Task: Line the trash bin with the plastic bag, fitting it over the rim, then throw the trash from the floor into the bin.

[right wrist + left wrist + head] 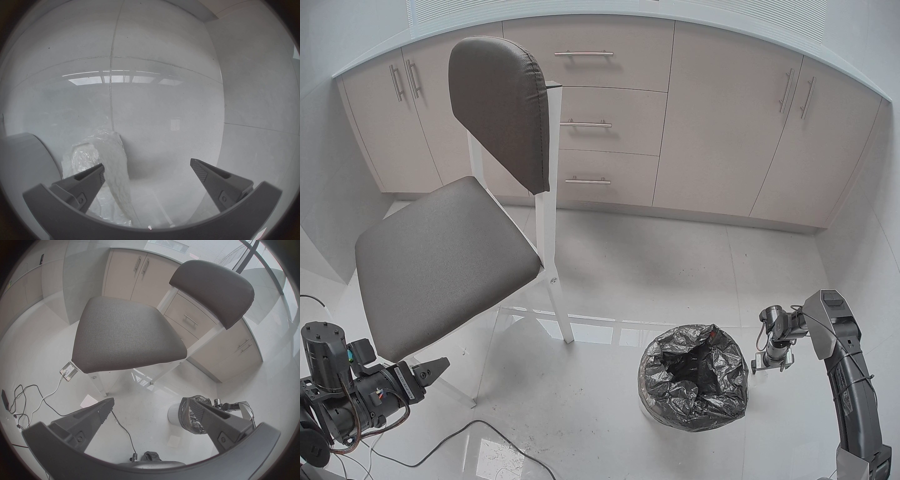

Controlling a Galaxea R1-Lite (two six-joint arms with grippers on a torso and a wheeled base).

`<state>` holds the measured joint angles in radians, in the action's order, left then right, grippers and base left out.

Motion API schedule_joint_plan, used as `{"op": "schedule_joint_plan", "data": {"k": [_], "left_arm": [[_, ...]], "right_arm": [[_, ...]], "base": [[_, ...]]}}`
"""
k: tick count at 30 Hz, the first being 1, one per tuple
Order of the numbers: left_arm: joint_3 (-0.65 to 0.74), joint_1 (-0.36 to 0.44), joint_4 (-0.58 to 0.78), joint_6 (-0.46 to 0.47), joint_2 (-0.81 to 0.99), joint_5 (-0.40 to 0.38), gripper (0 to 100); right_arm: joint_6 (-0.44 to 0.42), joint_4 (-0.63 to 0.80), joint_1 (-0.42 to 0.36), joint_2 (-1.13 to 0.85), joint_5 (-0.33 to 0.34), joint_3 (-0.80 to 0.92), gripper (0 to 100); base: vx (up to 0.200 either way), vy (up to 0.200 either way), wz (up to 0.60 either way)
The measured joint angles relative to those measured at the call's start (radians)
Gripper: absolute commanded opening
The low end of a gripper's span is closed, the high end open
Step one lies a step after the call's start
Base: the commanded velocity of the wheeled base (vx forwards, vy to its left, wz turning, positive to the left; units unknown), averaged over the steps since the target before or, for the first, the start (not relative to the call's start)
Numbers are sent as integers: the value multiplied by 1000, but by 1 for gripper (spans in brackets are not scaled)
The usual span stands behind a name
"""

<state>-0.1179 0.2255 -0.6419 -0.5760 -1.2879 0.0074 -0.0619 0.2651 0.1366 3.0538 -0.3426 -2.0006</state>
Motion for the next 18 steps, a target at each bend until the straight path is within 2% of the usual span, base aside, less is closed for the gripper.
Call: {"op": "schedule_joint_plan", "data": {"k": [12, 13, 18], "left_arm": [[4, 2, 0, -2, 4, 1, 100], [4, 3, 0, -2, 4, 1, 100], [4, 3, 0, -2, 6, 1, 100]], "right_arm": [[7, 3, -6, 11, -2, 1, 100], [7, 3, -6, 12, -2, 1, 0], [7, 1, -8, 15, -1, 1, 0]], "base": [[0, 0, 0], [0, 0, 0], [0, 0, 0]]}}
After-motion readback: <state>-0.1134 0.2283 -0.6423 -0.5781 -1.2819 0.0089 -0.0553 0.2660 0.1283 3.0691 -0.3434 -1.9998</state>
